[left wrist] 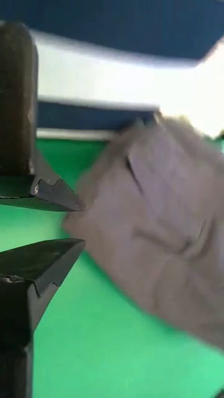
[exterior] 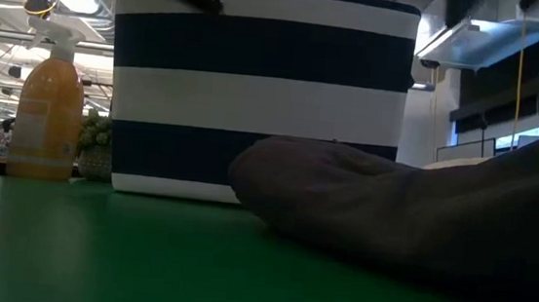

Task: Fold laundry
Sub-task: Put the black shorts into the laundry bin

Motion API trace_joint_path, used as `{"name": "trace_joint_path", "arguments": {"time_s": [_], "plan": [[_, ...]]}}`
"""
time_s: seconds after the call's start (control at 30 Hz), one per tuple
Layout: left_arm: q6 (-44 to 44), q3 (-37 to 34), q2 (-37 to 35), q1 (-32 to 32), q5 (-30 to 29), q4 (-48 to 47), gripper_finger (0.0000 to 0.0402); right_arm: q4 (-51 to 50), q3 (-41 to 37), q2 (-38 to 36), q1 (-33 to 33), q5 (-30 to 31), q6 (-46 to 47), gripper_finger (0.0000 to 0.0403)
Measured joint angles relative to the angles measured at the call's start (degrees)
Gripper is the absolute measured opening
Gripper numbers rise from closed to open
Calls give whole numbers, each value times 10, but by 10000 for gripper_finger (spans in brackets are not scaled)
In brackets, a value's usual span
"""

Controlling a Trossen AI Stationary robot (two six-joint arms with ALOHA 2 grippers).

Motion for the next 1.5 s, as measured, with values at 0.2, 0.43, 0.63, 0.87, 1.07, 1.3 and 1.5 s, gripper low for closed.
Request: {"name": "trace_joint_path", "arguments": {"time_s": [0.2, 0.43, 0.63, 0.87, 1.07, 1.3, 1.5], "plan": [[114, 0, 101, 2, 25, 99, 77, 96, -131, -27, -3, -9, 60, 208], [223, 0, 151, 8, 33, 145, 103, 163, -225, -26, -23, -15, 68, 205], [278, 0, 156, 22, 35, 147, 166, 169, -257, -26, -63, -30, 67, 205], [408, 0, 157, 33, 27, 143, 235, 227, -292, -26, -108, -89, 62, 205], [526, 0, 161, 43, 23, 147, 265, 275, -321, -27, -132, -111, 56, 205], [588, 1, 185, 56, 47, 166, 277, 318, -332, -27, -136, -111, 52, 205], [614, 1, 223, 64, 35, 191, 278, 344, -332, -26, -136, -111, 50, 205]]}}
